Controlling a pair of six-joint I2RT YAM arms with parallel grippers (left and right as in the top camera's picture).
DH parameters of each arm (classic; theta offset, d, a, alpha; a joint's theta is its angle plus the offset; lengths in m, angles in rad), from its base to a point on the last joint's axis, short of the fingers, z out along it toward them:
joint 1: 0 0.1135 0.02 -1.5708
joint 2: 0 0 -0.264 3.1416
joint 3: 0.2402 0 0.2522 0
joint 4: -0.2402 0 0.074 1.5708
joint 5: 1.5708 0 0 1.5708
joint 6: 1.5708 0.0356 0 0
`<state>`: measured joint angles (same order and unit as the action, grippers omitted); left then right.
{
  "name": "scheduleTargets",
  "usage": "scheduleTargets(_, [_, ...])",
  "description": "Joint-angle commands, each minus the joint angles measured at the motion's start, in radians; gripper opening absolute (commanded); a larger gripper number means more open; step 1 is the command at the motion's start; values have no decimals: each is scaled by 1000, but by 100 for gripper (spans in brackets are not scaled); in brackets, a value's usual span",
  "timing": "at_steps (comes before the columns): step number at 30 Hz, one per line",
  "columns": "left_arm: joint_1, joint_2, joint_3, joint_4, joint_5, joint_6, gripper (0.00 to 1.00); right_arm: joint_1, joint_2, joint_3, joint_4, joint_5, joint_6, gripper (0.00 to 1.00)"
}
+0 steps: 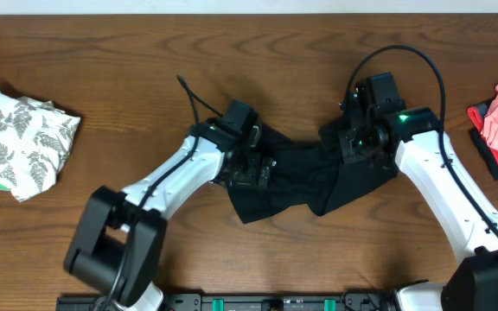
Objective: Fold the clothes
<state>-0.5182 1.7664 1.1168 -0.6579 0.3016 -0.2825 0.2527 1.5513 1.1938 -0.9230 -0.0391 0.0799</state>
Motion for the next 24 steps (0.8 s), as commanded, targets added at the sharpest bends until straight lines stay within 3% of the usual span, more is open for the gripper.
scheduleTargets(1, [0, 36, -10, 18, 32, -11, 98, -4, 5, -5, -1, -10, 17, 7])
scheduleTargets(11, [0, 154, -11, 154, 16, -11, 98, -12, 5, -5, -11, 2, 49, 5])
scheduleTargets(17, [33, 249, -11, 140, -108, -12, 98, -74, 5, -5, -32, 243, 214, 6])
scheduleTargets(21, [109, 262, -11, 107, -180, -12, 98, -186, 5, -5, -29, 313, 257, 10])
scheduleTargets(24, [194, 262, -11, 96, -187, -12, 98, -314, 5, -5, -19, 312, 257, 25])
